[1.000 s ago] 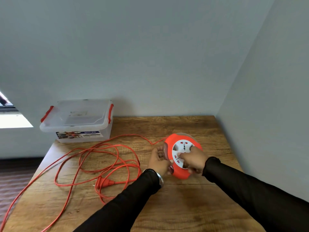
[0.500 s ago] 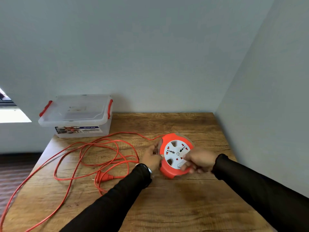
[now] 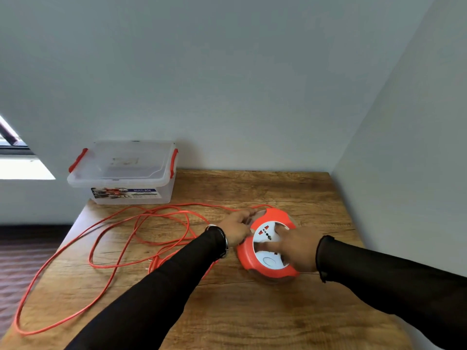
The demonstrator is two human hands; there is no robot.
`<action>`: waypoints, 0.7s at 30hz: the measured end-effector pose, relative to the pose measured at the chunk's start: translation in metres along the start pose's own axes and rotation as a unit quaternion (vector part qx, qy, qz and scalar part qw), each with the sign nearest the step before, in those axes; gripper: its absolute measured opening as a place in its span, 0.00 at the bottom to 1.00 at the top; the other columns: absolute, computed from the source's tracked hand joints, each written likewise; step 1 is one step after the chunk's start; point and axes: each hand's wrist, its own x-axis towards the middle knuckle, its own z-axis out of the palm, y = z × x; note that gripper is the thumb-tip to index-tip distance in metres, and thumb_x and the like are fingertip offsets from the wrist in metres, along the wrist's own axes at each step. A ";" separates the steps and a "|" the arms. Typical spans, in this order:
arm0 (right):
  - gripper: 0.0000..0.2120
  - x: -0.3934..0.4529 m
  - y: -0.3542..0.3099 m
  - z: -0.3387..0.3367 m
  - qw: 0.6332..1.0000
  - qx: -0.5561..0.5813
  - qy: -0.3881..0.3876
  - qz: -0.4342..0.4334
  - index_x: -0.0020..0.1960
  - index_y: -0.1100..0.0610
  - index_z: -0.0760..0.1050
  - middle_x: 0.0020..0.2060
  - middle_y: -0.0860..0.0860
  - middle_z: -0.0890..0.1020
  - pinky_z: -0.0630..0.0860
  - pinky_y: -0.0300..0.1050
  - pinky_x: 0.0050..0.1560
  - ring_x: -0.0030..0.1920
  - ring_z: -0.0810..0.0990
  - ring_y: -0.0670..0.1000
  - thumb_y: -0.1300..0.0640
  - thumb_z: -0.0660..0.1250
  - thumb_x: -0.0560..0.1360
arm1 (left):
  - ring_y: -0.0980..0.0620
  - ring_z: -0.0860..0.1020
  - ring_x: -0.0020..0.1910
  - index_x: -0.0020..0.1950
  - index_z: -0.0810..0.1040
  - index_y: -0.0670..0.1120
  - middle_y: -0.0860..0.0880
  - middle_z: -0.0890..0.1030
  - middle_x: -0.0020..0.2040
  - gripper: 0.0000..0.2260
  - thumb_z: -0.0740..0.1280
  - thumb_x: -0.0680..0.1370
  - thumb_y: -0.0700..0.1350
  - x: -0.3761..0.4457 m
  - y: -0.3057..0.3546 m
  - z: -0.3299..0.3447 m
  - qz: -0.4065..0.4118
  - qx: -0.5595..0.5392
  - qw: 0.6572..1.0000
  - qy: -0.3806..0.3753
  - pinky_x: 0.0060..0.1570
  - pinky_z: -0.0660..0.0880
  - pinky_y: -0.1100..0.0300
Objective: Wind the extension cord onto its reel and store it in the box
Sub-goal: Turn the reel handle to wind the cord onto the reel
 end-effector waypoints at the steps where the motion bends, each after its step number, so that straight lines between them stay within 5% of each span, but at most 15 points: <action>1: 0.32 0.002 -0.001 0.000 1.000 -0.005 -0.002 0.001 0.71 0.31 0.46 0.69 0.61 0.62 0.77 0.52 0.49 0.59 0.74 0.65 0.53 0.60 0.78 | 0.60 0.76 0.32 0.74 0.62 0.44 0.40 0.75 0.65 0.27 0.60 0.76 0.29 -0.001 0.001 0.000 -0.001 0.003 1.000 0.002 0.25 0.71 0.72; 7: 0.28 0.003 -0.005 0.001 0.999 -0.028 0.039 0.012 0.72 0.34 0.48 0.67 0.61 0.65 0.74 0.49 0.46 0.55 0.76 0.63 0.52 0.57 0.79 | 0.63 0.75 0.23 0.73 0.63 0.43 0.37 0.74 0.65 0.26 0.60 0.77 0.28 -0.011 0.004 0.000 -0.011 -0.040 0.999 0.014 0.20 0.68 0.72; 12: 0.30 0.004 -0.006 0.008 0.993 0.028 0.081 0.076 0.72 0.33 0.46 0.62 0.59 0.70 0.72 0.45 0.40 0.50 0.79 0.60 0.52 0.56 0.78 | 0.53 0.76 0.34 0.70 0.68 0.44 0.48 0.76 0.48 0.25 0.62 0.75 0.28 -0.006 -0.003 0.007 -0.020 -0.076 0.995 0.063 0.24 0.72 0.64; 17: 0.29 0.001 -0.012 0.011 0.975 0.101 0.140 0.141 0.74 0.38 0.51 0.59 0.54 0.77 0.73 0.45 0.44 0.55 0.78 0.56 0.49 0.57 0.76 | 0.54 0.74 0.27 0.63 0.71 0.46 0.48 0.77 0.43 0.23 0.62 0.73 0.26 -0.012 -0.005 0.022 -0.019 -0.141 0.985 0.099 0.17 0.67 0.69; 21: 0.33 0.009 -0.006 0.016 0.884 0.373 0.153 0.236 0.74 0.45 0.57 0.68 0.50 0.73 0.73 0.45 0.58 0.64 0.74 0.54 0.37 0.62 0.73 | 0.53 0.73 0.22 0.52 0.68 0.51 0.48 0.75 0.44 0.20 0.62 0.73 0.26 -0.015 -0.019 0.048 -0.077 -0.253 0.953 0.144 0.20 0.71 0.63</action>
